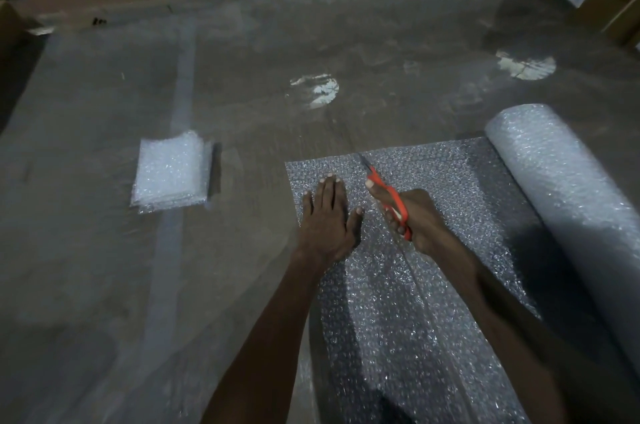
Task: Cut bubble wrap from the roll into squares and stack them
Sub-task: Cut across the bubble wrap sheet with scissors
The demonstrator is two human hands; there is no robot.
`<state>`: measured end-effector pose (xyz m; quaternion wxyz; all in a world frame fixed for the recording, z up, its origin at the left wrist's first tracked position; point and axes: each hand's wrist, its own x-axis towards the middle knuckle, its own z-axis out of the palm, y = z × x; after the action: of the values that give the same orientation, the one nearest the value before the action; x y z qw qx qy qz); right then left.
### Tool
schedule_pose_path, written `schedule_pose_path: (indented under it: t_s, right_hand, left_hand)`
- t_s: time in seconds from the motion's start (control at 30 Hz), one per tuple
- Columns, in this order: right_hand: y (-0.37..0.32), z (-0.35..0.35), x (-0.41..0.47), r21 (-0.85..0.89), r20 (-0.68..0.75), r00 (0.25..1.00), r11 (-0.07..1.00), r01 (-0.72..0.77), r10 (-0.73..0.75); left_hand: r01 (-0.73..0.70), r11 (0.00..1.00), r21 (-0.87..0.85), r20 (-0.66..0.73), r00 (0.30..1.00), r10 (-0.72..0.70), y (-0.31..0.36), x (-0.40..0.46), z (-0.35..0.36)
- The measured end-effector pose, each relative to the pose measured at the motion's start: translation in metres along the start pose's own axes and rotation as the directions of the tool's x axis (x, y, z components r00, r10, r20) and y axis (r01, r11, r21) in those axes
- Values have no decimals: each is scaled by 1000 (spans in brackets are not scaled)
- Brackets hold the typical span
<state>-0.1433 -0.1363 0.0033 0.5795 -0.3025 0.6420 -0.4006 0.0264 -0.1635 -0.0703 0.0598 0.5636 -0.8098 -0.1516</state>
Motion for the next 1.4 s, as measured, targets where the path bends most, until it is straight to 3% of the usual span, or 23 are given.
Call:
schedule_pose_path:
  t_s: [1.07,1.4]
  right_hand:
    - [-3,8,26,-18,-6,1000,1000,11,-11]
    - [-1,-7,-29,-82,-40,981,979,185,-189]
  left_hand:
    - [29,1000,-10,-2,1000,-29,2,-2,0]
    - [-31,998,-62,-54,998,28,2,-21,-16]
